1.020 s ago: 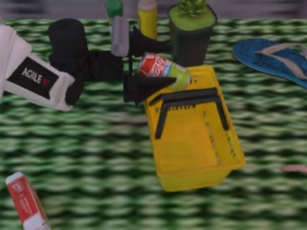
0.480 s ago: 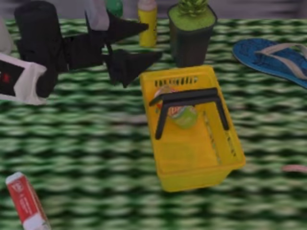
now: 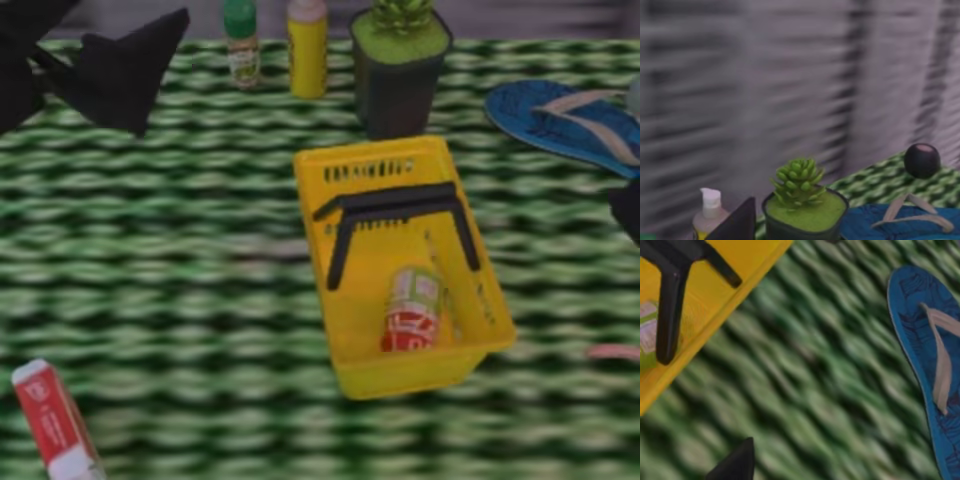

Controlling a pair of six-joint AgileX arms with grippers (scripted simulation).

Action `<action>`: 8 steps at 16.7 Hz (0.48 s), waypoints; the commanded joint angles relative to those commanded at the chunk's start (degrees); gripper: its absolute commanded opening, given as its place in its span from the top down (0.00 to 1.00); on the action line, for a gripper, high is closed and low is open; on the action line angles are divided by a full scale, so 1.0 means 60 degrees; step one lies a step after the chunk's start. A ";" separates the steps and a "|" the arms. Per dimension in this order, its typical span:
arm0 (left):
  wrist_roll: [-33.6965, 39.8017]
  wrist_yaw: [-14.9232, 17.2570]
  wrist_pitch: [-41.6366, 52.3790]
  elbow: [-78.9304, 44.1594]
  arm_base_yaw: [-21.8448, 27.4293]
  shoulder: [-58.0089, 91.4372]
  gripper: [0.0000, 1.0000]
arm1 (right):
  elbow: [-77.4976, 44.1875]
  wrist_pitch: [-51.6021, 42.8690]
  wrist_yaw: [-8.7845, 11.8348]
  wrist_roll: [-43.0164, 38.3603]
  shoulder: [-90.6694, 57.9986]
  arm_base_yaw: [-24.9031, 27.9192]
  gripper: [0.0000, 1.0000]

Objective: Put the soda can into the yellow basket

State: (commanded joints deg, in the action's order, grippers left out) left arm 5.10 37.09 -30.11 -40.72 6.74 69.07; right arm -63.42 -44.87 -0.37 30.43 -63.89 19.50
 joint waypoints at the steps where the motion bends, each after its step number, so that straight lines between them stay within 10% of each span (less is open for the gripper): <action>1: -0.0020 -0.0571 0.0397 0.0500 -0.0152 -0.1118 0.00 | -0.1120 -0.0658 -0.0011 0.0477 -0.1091 0.0304 0.00; 8: -0.0460 -0.4191 0.3147 0.4188 -0.0964 -0.8182 0.00 | -0.7668 -0.4827 -0.0037 0.3400 -0.7730 0.2203 0.00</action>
State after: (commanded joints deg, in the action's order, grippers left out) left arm 2.34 11.94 -11.23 -15.59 0.95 19.98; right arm -109.43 -73.82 -0.59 50.83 -110.27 32.72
